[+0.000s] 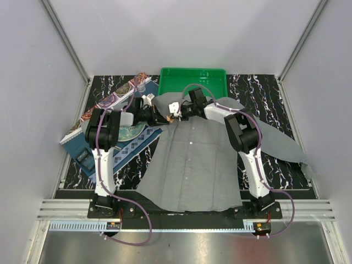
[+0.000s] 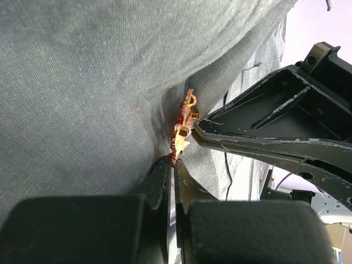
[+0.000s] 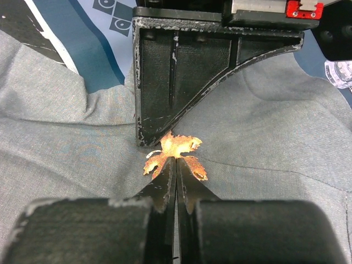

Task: Pin the brooch onto the clothing
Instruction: Pin the brooch onto the flattened clothing.

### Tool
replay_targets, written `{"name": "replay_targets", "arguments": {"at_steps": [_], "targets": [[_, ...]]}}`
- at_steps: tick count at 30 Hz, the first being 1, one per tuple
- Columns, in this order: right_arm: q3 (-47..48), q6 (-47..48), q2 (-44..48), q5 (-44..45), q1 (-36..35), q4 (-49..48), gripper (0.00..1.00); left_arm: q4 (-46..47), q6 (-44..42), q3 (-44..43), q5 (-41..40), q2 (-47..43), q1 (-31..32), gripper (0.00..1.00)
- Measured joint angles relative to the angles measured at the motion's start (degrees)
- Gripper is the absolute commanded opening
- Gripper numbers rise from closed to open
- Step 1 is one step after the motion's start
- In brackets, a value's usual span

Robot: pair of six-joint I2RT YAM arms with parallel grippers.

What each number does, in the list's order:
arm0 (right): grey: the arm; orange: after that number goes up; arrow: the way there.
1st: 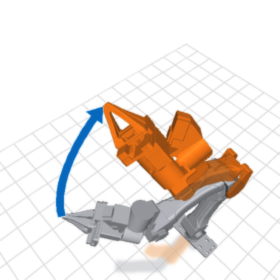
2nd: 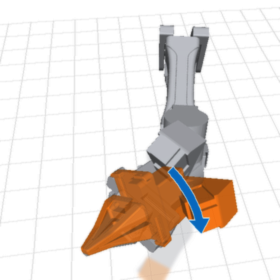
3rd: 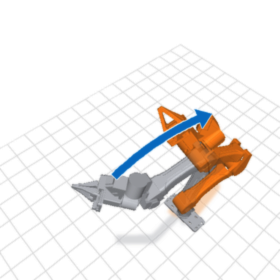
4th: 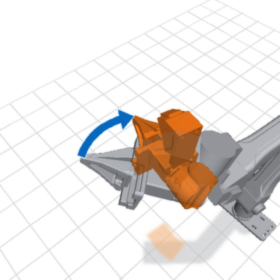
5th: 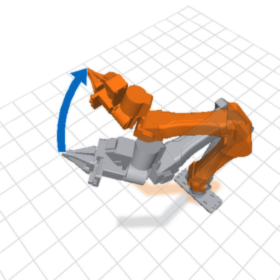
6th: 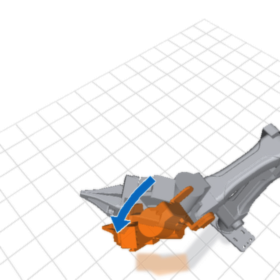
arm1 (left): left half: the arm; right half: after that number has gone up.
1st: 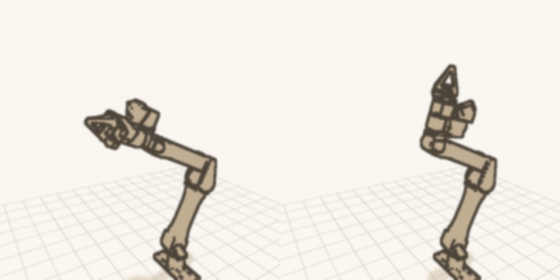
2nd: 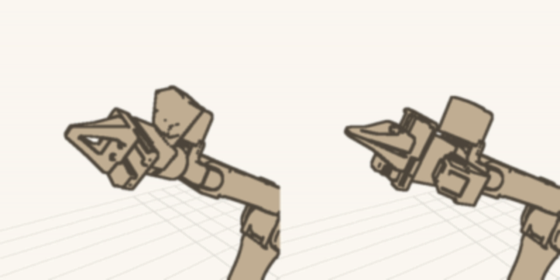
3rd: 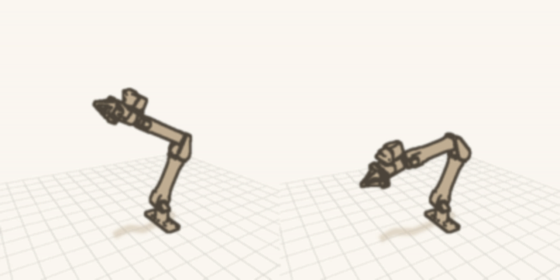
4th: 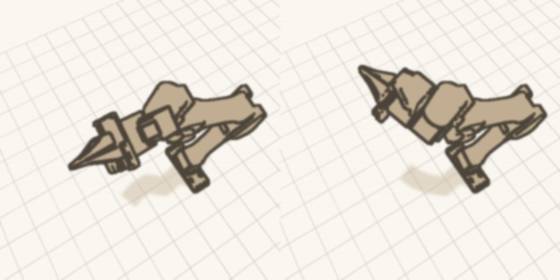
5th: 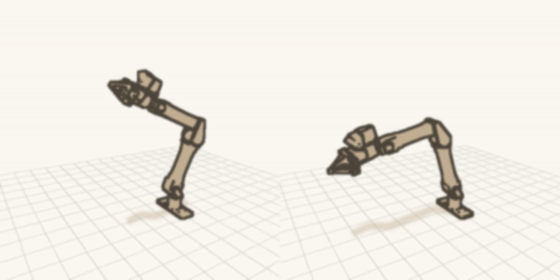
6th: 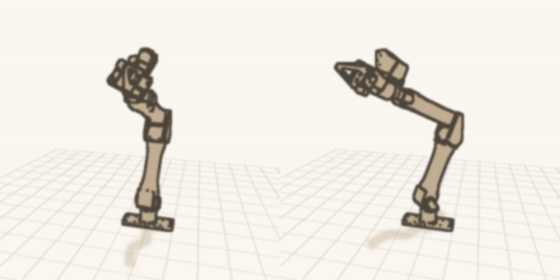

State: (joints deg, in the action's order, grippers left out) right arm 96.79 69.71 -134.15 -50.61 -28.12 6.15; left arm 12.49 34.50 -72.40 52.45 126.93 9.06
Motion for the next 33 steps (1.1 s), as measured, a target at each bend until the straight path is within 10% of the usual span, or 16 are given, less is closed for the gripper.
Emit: {"name": "replay_targets", "arguments": {"at_steps": [14,24,33], "targets": [[5.0,-1.4,-2.7,0.1,-0.1,3.0,0.00,-0.3,-0.2,-0.8,0.3,0.4,-0.2,0.01],[10.1,0.3,-4.8,1.7,-0.7,10.5,0.00,1.0,0.2,-0.6,1.1,0.4,-0.5,0.39],[15.1,1.2,-6.7,3.4,-1.4,16.4,0.00,14.7,8.7,5.2,3.2,0.0,-2.0,0.47]]}}
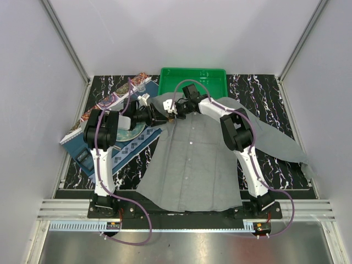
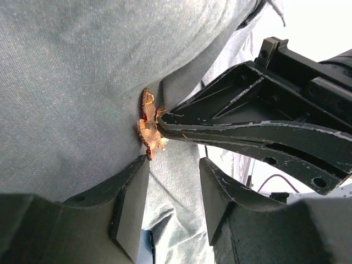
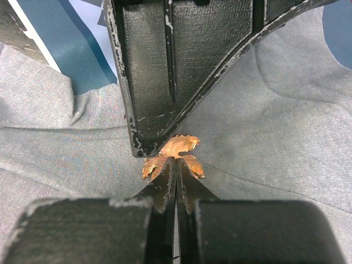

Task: Pin the brooch onto the clothing
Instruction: Pin the brooch onto the flattened clothing.

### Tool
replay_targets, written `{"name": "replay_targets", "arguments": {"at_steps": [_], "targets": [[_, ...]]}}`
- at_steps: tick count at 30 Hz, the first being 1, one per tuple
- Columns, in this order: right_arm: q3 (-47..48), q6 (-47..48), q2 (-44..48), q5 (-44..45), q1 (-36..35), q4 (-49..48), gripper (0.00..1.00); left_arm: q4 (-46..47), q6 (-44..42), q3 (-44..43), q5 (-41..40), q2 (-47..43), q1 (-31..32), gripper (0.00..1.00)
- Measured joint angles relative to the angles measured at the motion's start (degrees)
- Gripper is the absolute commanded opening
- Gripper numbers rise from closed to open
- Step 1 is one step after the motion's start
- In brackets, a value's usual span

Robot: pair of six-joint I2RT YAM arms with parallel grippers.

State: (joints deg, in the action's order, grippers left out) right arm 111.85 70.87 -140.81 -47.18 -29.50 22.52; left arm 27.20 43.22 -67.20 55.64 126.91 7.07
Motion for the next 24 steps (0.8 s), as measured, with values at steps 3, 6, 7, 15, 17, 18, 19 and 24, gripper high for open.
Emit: {"name": "replay_targets", "arguments": {"at_steps": [3,6,7,15,17,18,19,24], "targets": [[1.2,0.1,-0.4,0.3,-0.1,1.2,0.00,2.6,2.5,0.7,0.0,0.0,-0.2,0.48],[1.7,0.4,-0.7,0.3,-0.1,1.7,0.00,3.8,3.9,0.9,-0.3,0.0,-0.4,0.48],[1.8,0.5,-0.7,0.4,-0.2,2.0,0.00,4.2,4.3,0.9,-0.4,0.0,-0.4,0.48],[3.5,1.3,-1.2,1.6,-0.5,4.2,0.00,3.6,4.2,0.9,-2.3,-0.2,-0.4,0.48],[5.1,1.1,-1.9,1.7,-0.6,5.2,0.00,2.6,3.2,0.9,-3.0,-0.5,-0.3,0.49],[6.0,0.9,-2.4,1.7,-0.6,5.9,0.00,1.8,2.6,0.9,-3.4,-0.8,-0.2,0.50],[7.1,0.8,-2.8,1.8,-0.6,6.8,0.00,1.1,1.7,0.9,-3.8,-1.0,-0.2,0.50],[11.7,0.8,-4.7,1.9,-0.7,12.2,0.00,-1.3,-0.6,0.7,-4.2,-1.7,-0.2,0.50]]}}
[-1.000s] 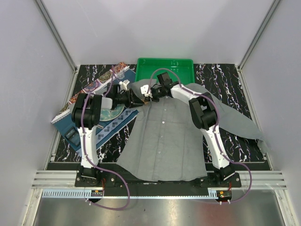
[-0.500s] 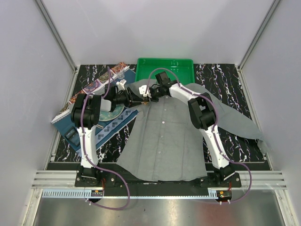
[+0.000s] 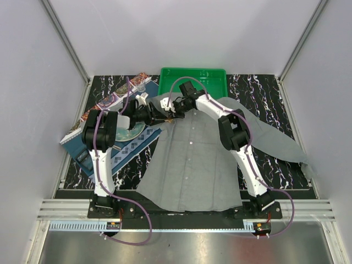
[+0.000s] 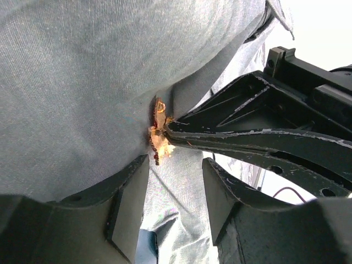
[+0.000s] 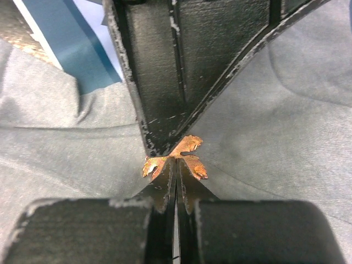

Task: Pin the brooch onto the clothing
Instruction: Pin the brooch onto the flattened clothing.

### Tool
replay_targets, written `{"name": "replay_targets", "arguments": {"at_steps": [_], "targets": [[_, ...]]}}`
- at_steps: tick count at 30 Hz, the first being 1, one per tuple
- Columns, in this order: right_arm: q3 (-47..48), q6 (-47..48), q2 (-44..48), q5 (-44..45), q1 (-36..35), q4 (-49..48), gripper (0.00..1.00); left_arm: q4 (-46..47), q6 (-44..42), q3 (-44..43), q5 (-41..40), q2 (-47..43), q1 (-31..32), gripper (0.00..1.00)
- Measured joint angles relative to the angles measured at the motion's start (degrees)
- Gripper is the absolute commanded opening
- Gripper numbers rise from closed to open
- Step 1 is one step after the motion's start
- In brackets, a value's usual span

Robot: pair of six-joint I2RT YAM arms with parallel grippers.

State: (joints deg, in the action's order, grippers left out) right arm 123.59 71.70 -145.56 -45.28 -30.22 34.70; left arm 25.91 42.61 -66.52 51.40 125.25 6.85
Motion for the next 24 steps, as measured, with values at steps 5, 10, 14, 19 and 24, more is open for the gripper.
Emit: {"name": "replay_targets", "arguments": {"at_steps": [5,10,14,19,24], "targets": [[1.5,1.6,0.0,-0.2,0.0,6.1,0.00,-0.6,-0.6,0.1,-0.3,-0.5,-0.2,0.49],[1.8,3.7,0.1,-1.2,0.0,10.3,0.00,-0.6,-0.2,2.9,-1.9,-2.7,-0.2,0.44],[0.0,5.1,1.4,-1.9,0.2,13.2,0.00,-0.3,1.0,6.0,-2.5,-4.6,0.1,0.42],[-3.6,6.7,3.7,-2.4,0.4,16.8,0.00,0.4,2.5,11.0,-3.1,-7.7,1.3,0.42],[-4.2,6.0,4.3,-2.3,0.4,17.7,0.00,0.8,2.9,11.6,-3.4,-8.1,2.2,0.43]]}}
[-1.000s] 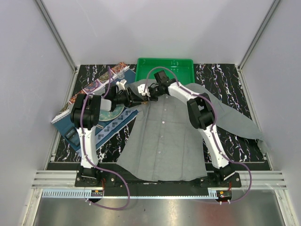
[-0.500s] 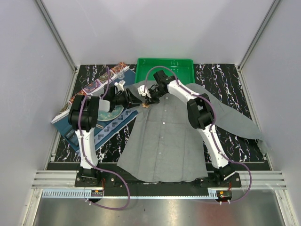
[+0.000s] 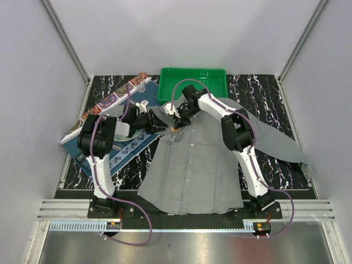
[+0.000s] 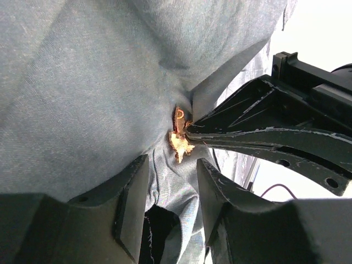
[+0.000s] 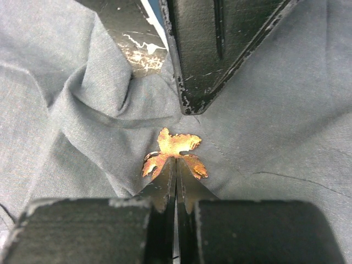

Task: Pin the brooch onto the clothing
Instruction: Pin the brooch onto the flattened clothing.

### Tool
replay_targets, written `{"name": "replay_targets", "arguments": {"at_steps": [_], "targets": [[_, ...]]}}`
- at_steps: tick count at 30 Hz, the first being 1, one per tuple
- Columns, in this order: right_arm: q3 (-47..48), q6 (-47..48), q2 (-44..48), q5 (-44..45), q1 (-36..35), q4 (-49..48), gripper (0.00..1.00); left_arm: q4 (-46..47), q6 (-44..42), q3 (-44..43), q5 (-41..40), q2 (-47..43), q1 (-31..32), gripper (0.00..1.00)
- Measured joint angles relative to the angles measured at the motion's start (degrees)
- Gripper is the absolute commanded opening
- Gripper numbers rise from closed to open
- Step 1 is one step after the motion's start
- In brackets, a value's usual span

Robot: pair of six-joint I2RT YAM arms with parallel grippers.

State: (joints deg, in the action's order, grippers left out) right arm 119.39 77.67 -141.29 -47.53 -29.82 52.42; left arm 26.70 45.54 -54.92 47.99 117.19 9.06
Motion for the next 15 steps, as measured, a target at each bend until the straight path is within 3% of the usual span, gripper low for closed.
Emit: {"name": "replay_targets", "arguments": {"at_steps": [5,15], "targets": [[3.5,-2.1,-0.9,0.7,0.0,0.4,0.00,-0.2,0.2,-0.9,-0.3,0.0,0.0,0.40],[3.6,-2.6,-1.2,3.5,-0.6,-0.3,0.00,-2.3,-0.7,-3.6,-1.4,0.0,1.4,0.48]]}}
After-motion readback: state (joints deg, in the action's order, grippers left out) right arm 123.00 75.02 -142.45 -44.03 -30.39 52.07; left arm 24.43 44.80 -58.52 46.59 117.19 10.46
